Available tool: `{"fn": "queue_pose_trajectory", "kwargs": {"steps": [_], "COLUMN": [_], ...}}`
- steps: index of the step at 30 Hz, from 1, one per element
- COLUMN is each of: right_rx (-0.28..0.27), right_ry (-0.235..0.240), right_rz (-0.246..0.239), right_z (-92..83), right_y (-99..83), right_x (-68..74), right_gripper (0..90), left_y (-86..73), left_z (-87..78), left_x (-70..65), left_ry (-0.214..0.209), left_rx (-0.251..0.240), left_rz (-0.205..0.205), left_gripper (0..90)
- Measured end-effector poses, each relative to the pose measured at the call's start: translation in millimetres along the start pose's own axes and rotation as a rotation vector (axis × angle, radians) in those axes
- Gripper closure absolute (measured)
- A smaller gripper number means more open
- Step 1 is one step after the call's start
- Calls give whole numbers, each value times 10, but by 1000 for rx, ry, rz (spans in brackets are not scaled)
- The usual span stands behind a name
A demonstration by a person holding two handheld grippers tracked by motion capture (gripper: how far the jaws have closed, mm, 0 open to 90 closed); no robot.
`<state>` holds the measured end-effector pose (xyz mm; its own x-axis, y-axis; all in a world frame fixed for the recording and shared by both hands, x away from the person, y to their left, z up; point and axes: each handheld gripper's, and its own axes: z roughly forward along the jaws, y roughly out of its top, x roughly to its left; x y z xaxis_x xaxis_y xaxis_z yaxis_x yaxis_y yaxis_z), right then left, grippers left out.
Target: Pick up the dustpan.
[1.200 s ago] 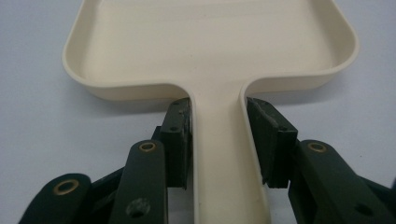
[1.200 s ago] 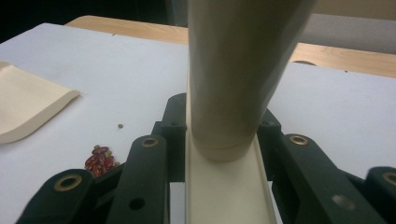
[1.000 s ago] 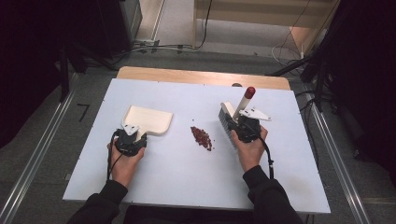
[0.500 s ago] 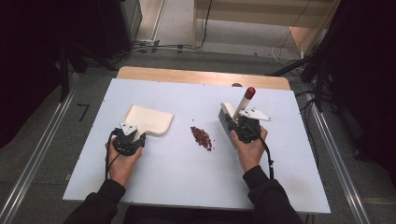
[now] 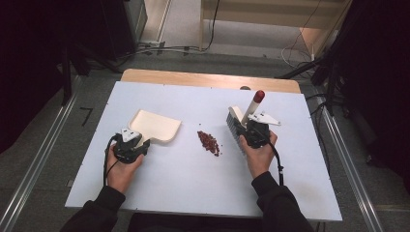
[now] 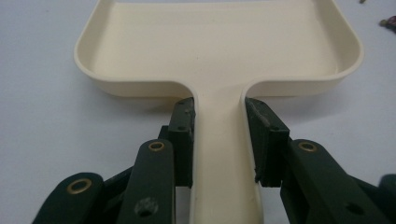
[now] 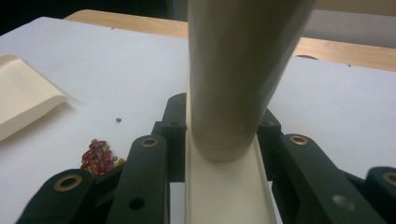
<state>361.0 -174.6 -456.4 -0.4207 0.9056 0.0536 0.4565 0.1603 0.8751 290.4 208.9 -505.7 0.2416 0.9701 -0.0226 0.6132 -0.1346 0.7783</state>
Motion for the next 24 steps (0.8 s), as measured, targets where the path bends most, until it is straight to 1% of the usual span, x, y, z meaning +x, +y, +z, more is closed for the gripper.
{"fn": "queue_pose_trajectory", "kwargs": {"steps": [12,24], "right_rx": [-4,-2], "right_ry": [-1,-4], "right_rz": [3,7], "right_z": [-13,-21], "right_y": [2,1], "right_x": [-13,-23], "right_gripper": [641,641], "left_y": [-7,-53], "left_z": [-68,-117], "left_x": [-91,-182], "left_ry": [-49,-99], "left_rx": [-14,4], "left_rz": [34,70], "left_gripper": [672,672]}}
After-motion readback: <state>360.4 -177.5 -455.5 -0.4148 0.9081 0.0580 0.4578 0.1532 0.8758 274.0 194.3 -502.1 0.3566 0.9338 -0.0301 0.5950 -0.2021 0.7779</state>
